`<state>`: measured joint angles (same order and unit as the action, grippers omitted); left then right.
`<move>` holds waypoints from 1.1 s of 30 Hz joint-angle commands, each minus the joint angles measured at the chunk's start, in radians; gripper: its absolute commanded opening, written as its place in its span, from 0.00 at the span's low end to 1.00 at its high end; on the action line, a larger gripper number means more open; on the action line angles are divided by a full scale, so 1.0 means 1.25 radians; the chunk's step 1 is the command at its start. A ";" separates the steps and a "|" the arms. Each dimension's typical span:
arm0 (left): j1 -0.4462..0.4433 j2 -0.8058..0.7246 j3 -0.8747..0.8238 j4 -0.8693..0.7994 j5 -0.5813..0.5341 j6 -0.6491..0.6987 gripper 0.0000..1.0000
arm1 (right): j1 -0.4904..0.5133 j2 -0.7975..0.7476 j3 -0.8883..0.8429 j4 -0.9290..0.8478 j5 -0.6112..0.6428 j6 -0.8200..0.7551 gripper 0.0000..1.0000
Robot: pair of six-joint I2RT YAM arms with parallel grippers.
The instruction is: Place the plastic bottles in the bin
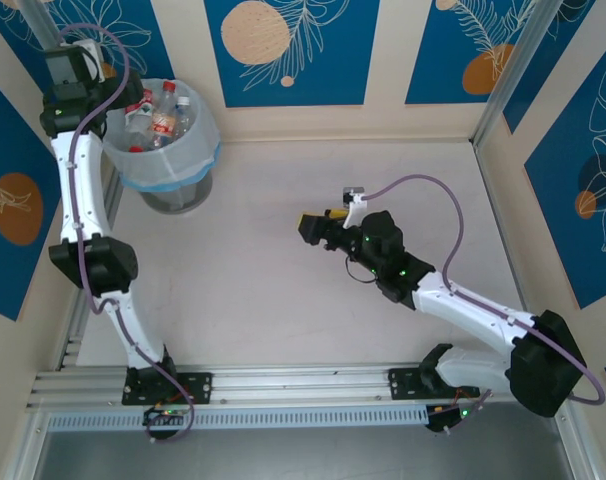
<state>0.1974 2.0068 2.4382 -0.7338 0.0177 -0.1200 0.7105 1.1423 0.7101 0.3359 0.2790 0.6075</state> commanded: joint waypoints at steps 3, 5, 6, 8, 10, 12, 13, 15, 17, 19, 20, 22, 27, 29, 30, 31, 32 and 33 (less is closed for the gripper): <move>0.005 -0.224 -0.264 0.129 0.045 -0.098 0.99 | -0.091 -0.110 -0.034 -0.102 0.184 -0.103 0.91; 0.002 -0.331 -0.458 0.259 0.044 -0.129 0.99 | -0.160 -0.131 -0.049 -0.144 0.207 -0.123 0.96; 0.002 -0.385 -0.551 0.320 0.045 -0.146 0.99 | -0.197 -0.139 -0.060 -0.163 0.220 -0.129 0.98; -0.002 -0.473 -0.705 0.391 0.038 -0.173 0.99 | -0.263 -0.149 -0.082 -0.186 0.235 -0.133 1.00; -0.009 -0.549 -0.835 0.438 0.046 -0.184 0.99 | -0.330 -0.157 -0.109 -0.190 0.239 -0.136 0.99; -0.020 -0.614 -0.961 0.475 0.068 -0.189 0.99 | -0.400 -0.157 -0.140 -0.179 0.230 -0.125 1.00; -0.023 -0.637 -1.015 0.488 0.075 -0.187 0.99 | -0.429 -0.155 -0.152 -0.173 0.222 -0.121 1.00; -0.029 -0.685 -1.114 0.506 0.064 -0.179 0.99 | -0.483 -0.151 -0.178 -0.146 0.210 -0.120 1.00; -0.030 -0.727 -1.217 0.530 0.038 -0.162 0.99 | -0.530 -0.135 -0.205 -0.111 0.211 -0.120 1.00; -0.030 -0.756 -1.294 0.555 0.016 -0.136 0.99 | -0.562 -0.112 -0.219 -0.095 0.233 -0.094 0.99; -0.030 -0.762 -1.334 0.573 0.011 -0.119 0.99 | -0.577 -0.097 -0.228 -0.080 0.218 -0.094 1.00; -0.031 -0.753 -1.387 0.605 -0.011 -0.135 0.99 | -0.599 -0.066 -0.233 -0.062 0.179 -0.100 1.00; -0.030 -0.710 -1.510 0.698 -0.051 -0.117 0.99 | -0.605 0.021 -0.229 -0.012 0.133 -0.136 1.00; -0.032 -0.703 -1.566 0.776 -0.035 -0.065 0.99 | -0.608 0.063 -0.235 0.048 0.082 -0.178 1.00; -0.032 -0.697 -1.590 0.814 -0.029 -0.051 0.99 | -0.608 0.089 -0.235 0.074 0.051 -0.199 1.00; -0.033 -0.689 -1.614 0.859 -0.017 -0.039 0.99 | -0.609 0.117 -0.230 0.095 0.028 -0.213 0.99; -0.033 -0.674 -1.641 0.916 -0.002 -0.028 0.99 | -0.614 0.134 -0.207 0.073 -0.006 -0.221 1.00; -0.034 -0.655 -1.659 0.964 0.012 -0.019 0.99 | -0.614 0.152 -0.199 0.097 -0.033 -0.238 1.00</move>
<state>0.1650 1.1500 0.4191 0.2283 -0.0044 -0.2192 -0.0486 1.2865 0.4320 0.3538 0.3641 0.3954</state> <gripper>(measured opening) 0.989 0.995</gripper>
